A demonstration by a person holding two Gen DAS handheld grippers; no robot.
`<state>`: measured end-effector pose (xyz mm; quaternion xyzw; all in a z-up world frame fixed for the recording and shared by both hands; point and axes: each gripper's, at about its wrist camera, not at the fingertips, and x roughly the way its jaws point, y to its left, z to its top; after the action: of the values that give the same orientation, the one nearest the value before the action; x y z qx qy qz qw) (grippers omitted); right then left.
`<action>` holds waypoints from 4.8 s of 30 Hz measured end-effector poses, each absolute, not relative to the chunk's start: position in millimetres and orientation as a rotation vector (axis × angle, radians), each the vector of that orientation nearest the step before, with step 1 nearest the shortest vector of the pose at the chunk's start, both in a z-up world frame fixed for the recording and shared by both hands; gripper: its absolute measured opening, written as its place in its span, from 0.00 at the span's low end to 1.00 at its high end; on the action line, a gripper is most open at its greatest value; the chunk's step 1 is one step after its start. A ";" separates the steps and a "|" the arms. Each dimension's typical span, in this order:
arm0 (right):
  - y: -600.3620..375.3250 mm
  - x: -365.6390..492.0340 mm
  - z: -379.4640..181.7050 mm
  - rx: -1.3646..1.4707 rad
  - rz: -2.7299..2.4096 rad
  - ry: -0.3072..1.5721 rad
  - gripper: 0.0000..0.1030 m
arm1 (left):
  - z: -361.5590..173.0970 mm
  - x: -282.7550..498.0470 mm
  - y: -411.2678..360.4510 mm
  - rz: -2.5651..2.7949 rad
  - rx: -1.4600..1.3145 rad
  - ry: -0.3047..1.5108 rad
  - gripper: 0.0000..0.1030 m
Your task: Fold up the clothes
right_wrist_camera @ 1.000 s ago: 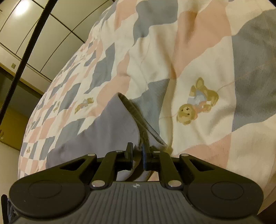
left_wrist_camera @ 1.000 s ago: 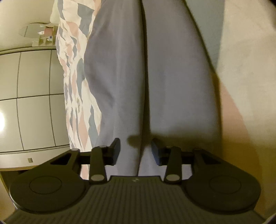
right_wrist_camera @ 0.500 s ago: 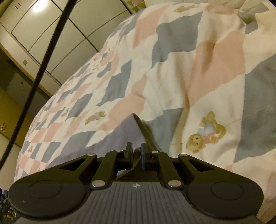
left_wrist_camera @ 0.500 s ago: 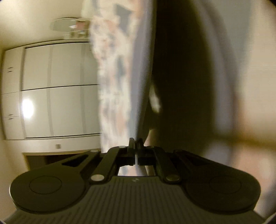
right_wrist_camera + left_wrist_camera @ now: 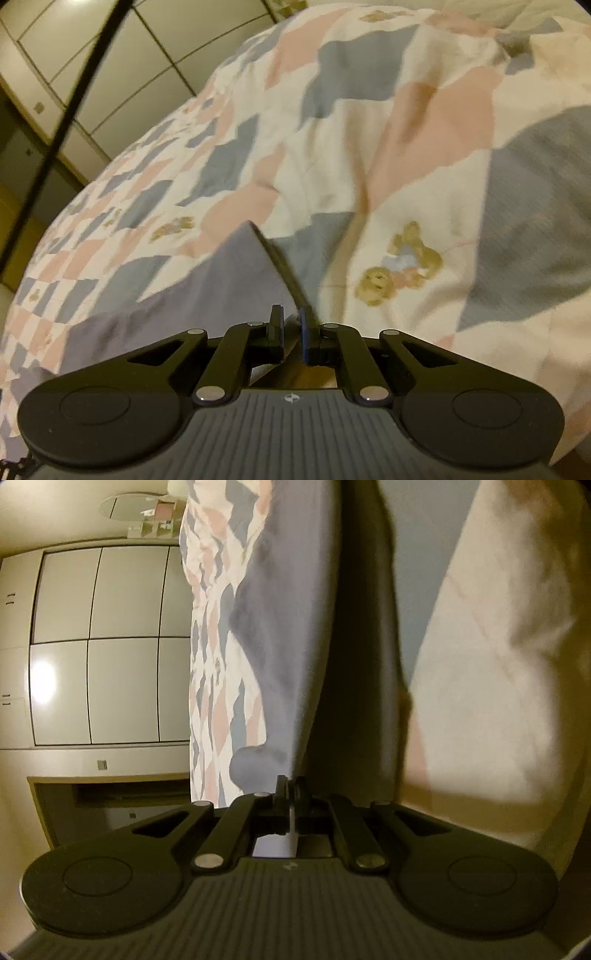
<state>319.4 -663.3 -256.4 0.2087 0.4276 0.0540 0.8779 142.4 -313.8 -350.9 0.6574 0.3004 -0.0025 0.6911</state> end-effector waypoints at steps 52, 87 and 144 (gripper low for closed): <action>-230.8 198.5 -343.7 1.414 0.131 1.061 0.36 | -287.6 256.7 259.0 0.342 -0.986 0.940 0.45; -233.0 207.4 -319.6 1.043 0.293 1.290 0.32 | -242.5 77.9 246.7 0.558 -1.123 0.686 0.14; -316.9 194.9 -323.8 0.883 0.222 1.260 0.02 | -249.6 38.6 190.1 0.550 -0.627 0.847 0.03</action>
<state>194.9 -316.9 -323.8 0.3982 0.5684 0.1002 0.7130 38.6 190.1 -249.6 -0.2954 0.3990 0.2591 0.8285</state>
